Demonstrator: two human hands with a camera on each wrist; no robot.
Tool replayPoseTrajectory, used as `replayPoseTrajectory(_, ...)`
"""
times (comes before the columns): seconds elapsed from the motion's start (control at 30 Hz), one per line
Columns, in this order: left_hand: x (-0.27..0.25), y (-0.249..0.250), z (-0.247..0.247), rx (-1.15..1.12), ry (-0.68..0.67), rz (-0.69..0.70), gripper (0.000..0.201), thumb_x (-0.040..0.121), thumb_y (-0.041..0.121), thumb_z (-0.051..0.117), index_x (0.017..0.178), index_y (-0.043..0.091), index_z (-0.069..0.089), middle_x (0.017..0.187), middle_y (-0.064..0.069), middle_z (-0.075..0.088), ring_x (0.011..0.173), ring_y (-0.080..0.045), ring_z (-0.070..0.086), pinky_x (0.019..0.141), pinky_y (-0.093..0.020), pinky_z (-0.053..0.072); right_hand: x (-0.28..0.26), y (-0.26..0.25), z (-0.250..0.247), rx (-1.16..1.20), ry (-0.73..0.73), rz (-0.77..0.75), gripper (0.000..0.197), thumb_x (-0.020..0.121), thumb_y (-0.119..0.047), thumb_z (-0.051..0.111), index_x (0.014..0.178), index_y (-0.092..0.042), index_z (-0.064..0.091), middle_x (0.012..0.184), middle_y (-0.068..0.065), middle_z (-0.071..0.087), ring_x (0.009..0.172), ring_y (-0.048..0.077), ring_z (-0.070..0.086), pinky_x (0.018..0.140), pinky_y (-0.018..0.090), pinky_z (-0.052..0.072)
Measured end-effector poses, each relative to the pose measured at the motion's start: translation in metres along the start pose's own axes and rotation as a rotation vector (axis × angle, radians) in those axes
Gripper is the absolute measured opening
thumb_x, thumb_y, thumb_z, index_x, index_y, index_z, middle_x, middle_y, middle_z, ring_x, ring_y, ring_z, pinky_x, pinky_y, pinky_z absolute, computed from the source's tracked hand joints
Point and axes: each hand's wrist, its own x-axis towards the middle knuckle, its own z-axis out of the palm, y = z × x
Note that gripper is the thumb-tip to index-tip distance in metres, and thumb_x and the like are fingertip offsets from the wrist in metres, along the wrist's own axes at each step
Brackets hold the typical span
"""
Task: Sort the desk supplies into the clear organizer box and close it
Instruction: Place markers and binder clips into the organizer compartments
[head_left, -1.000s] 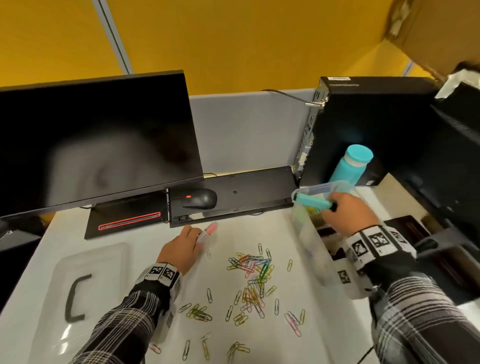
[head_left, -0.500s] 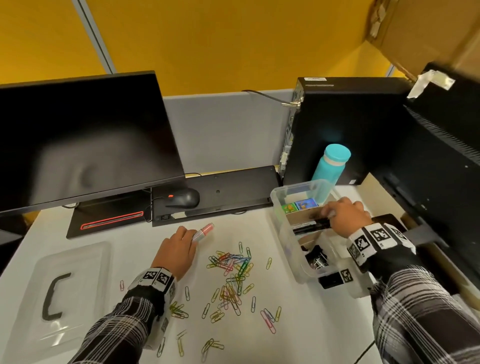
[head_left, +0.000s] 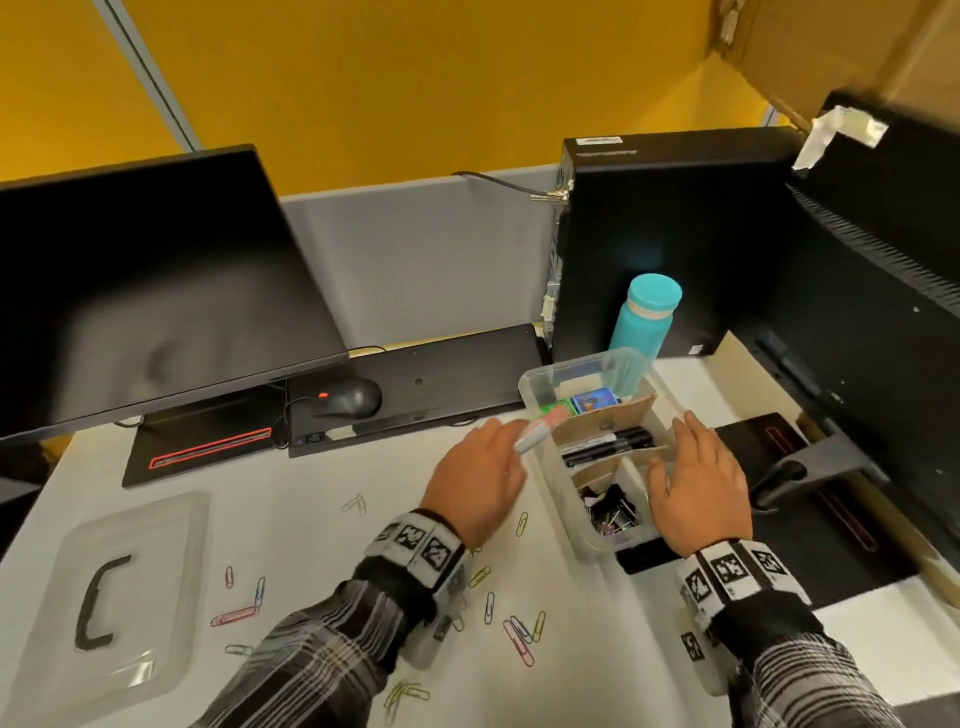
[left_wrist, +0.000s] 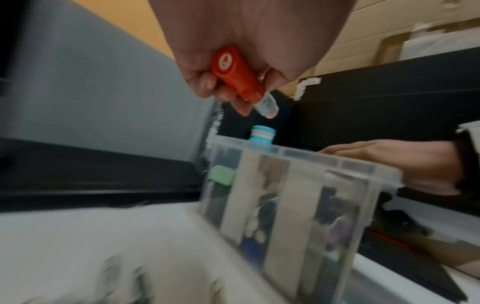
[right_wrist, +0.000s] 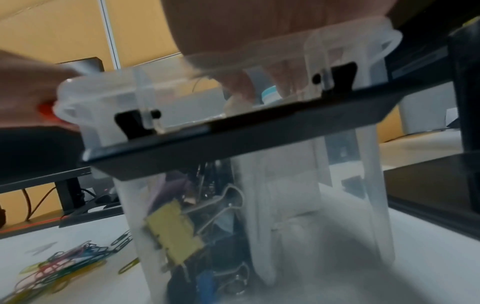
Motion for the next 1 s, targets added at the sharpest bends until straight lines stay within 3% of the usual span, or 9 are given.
replayPoseTrajectory(0.1,0.031,0.033,0.02,0.108,-0.067,0.063,0.043,0.095,0.026,0.038,0.136,0.015,0.04,0.121,-0.006,0.051,0.104,-0.024,0.048,0.089,-0.037,0.042,0.0,0.0,0.001,-0.014,0.009,-0.004,0.059,0.095,-0.036,0.039,0.147,-0.013,0.025,0.156,0.007,0.021,0.142,0.028,0.021,0.117,0.043,0.019)
replayPoseTrajectory(0.23,0.057,0.061,0.046,0.306,-0.223,0.019,0.046,0.094,0.019,0.038,0.139,0.01,0.037,0.134,-0.014,0.046,0.122,-0.032,0.039,0.101,-0.042,0.031,-0.001,-0.001,0.0,-0.004,0.043,-0.032,0.056,0.093,-0.032,0.043,0.143,-0.01,0.033,0.155,0.009,0.025,0.141,0.03,0.025,0.116,0.045,0.022)
replayPoseTrajectory(0.43,0.071,0.066,0.048,0.256,-0.374,0.022,0.054,0.092,0.025,0.044,0.143,0.015,0.03,0.141,-0.009,0.047,0.129,-0.026,0.04,0.107,-0.042,0.021,-0.001,0.0,0.001,-0.022,0.05,-0.057,0.053,0.093,-0.032,0.041,0.142,-0.013,0.034,0.155,0.009,0.025,0.141,0.029,0.025,0.116,0.044,0.022)
replayPoseTrajectory(0.5,0.069,0.06,0.038,0.152,-0.369,0.063,0.055,0.093,0.028,0.043,0.145,0.019,0.029,0.14,-0.01,0.049,0.127,-0.026,0.045,0.107,-0.041,0.024,-0.002,-0.001,-0.001,-0.017,0.034,-0.055,0.053,0.093,-0.031,0.041,0.142,-0.012,0.034,0.155,0.01,0.024,0.141,0.03,0.024,0.116,0.046,0.023)
replayPoseTrajectory(0.6,0.048,0.047,0.025,-0.044,-0.222,0.159,0.048,0.095,0.023,0.043,0.142,0.022,0.035,0.14,-0.006,0.049,0.127,-0.026,0.045,0.109,-0.04,0.033,-0.004,-0.005,-0.005,-0.043,0.027,-0.069,0.054,0.093,-0.03,0.041,0.142,-0.01,0.032,0.157,0.013,0.017,0.144,0.033,0.014,0.117,0.049,0.016)
replayPoseTrajectory(0.73,-0.005,0.002,0.02,-0.112,0.001,0.068,0.039,0.099,0.023,0.039,0.138,0.027,0.037,0.141,0.006,0.042,0.129,-0.011,0.036,0.11,-0.03,0.029,-0.01,-0.036,-0.019,-0.077,0.134,-0.294,0.053,0.091,-0.028,0.05,0.139,-0.012,0.037,0.154,0.015,0.022,0.143,0.035,0.016,0.114,0.049,0.015)
replayPoseTrajectory(0.83,-0.049,-0.05,0.022,-0.088,0.021,-0.06,0.039,0.098,0.025,0.04,0.137,0.025,0.039,0.14,0.007,0.04,0.126,-0.01,0.034,0.109,-0.027,0.031,-0.03,-0.074,-0.021,0.029,0.18,-0.553,0.039,0.09,-0.03,0.048,0.127,-0.015,0.048,0.136,0.011,0.047,0.126,0.026,0.036,0.102,0.043,0.04)
replayPoseTrajectory(0.9,-0.076,-0.082,0.024,-0.053,0.0,-0.14,0.039,0.096,0.024,0.045,0.135,0.023,0.042,0.136,0.005,0.042,0.123,-0.013,0.037,0.106,-0.03,0.035,-0.051,-0.096,-0.007,0.053,0.09,-0.754,0.033,0.089,-0.032,0.048,0.117,-0.017,0.054,0.119,0.004,0.055,0.107,0.018,0.044,0.083,0.031,0.051)
replayPoseTrajectory(1.0,-0.118,-0.12,0.023,0.022,-0.027,-0.258,0.039,0.092,0.021,0.053,0.13,0.02,0.049,0.13,0.0,0.048,0.117,-0.019,0.043,0.101,-0.037,0.041,-0.078,-0.111,0.024,-0.013,-0.12,-0.88,0.031,0.079,-0.035,0.068,0.103,-0.016,0.062,0.103,0.0,0.059,0.09,0.016,0.055,0.067,0.024,0.05)
